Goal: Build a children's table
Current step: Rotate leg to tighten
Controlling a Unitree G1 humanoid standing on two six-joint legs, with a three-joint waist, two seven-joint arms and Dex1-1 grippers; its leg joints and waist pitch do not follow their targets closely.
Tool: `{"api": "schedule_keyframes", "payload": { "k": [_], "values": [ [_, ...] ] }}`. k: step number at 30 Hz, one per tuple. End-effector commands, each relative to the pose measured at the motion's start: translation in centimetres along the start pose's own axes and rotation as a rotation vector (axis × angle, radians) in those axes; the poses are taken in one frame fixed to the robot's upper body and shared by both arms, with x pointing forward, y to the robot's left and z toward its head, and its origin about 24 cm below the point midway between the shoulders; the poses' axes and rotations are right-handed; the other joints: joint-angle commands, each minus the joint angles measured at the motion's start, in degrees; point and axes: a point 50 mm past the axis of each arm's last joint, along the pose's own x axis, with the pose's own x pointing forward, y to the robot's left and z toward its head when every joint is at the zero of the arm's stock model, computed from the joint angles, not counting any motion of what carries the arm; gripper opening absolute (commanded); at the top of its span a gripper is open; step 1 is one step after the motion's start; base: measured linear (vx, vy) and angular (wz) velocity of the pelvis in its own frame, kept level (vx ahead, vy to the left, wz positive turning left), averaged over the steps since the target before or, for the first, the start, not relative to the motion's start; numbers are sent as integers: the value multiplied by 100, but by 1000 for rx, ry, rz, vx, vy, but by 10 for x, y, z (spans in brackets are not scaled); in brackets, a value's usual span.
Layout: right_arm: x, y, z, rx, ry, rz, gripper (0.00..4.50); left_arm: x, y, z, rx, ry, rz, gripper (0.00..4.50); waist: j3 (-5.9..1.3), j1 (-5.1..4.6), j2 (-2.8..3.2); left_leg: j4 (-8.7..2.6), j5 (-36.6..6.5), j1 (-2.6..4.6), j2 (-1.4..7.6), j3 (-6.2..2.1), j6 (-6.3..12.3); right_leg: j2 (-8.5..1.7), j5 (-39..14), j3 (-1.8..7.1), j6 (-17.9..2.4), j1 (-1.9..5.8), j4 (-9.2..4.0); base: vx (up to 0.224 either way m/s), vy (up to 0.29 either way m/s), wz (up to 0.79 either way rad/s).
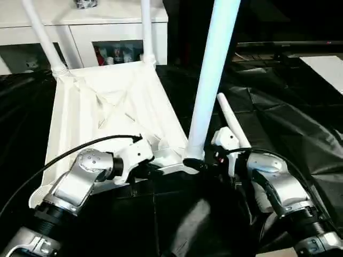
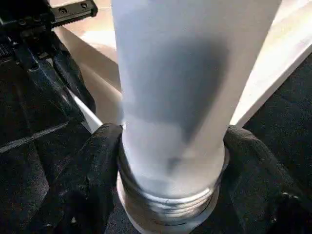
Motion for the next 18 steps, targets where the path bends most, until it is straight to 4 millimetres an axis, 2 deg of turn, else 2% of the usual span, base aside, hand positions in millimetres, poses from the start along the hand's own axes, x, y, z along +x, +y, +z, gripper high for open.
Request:
{"api": "schedule_keyframes", "payload": {
  "k": [1, 4, 7, 8, 9, 10, 12, 14, 16, 17, 18],
  "values": [
    [3, -1, -11, 77, 7, -65, 272, 4, -1, 2, -17, -40, -9, 0, -297, 14, -8, -370, -887, 103, 313, -100, 359, -457, -455, 258, -1417, 282, -350, 0, 0, 0],
    [5, -4, -20, 139, 14, -153, 272, 8, 0, 3, -27, -45, 13, 0, -269, -26, -13, -393, -1113, 90, 306, -110, 234, -461, -854, 262, -1366, 267, -383, 0, 0, 0],
    [13, -2, -29, 209, 29, -233, 272, 18, 1, 5, -50, -43, 58, 0, -234, -55, -17, -423, -1487, 129, 305, -117, 83, -467, -1537, 277, -1211, 232, -450, 0, 0, 0],
    [14, -2, -30, 216, 31, -241, 272, 19, 1, 5, -54, -42, 63, 0, -198, -67, 5, -446, -1697, 139, 301, -125, 15, -469, -1929, 278, -1109, 213, -493, 0, 0, 0],
    [18, -1, -33, 236, 41, -267, 272, 23, 2, 5, -67, -35, 82, 0, -191, -70, 4, -454, -1855, 157, 301, -147, -42, -476, -2260, 281, -1002, 201, -513, 0, 0, 0],
    [25, 0, -36, 247, 61, -307, 272, 29, 4, 7, -84, -26, 116, 0, -185, -79, 1, -460, -1919, 163, 295, -141, -64, -471, -2392, 284, -963, 182, -536, 0, 0, 0],
    [37, 0, -40, 261, 104, -402, 272, 43, 7, 10, -137, 0, 196, 0, -147, -106, 2, -465, -2281, 233, 287, -174, -218, -490, -3047, 273, -823, 126, -606, 0, 0, 0],
    [45, -2, -44, 314, 131, -494, 272, 54, 9, 11, -187, 34, 259, 0, -149, -126, 9, -469, -2445, 251, 276, -207, -260, -506, -3383, 259, -688, 109, -646, 0, 0, 0],
    [52, -2, -45, 353, 153, -561, 272, 64, 9, 14, -223, 60, 293, 0, -130, -157, 20, -478, -2581, 253, 271, -214, -264, -492, -3472, 254, -605, 77, -680, 0, 0, 0],
    [55, -3, -45, 364, 159, -585, 272, 68, 9, 16, -232, 64, 304, 0, -124, -170, 7, -466, -2730, 292, 253, -226, -270, -489, -3613, 235, -551, 45, -717, 0, 0, 0],
    [58, -3, -44, 371, 160, -600, 272, 72, 9, 17, -239, 68, 311, 0, -125, -168, 19, -463, -2818, 310, 251, -241, -277, -494, -3662, 216, -523, 44, -730, 0, 0, 0]
  ]
}}
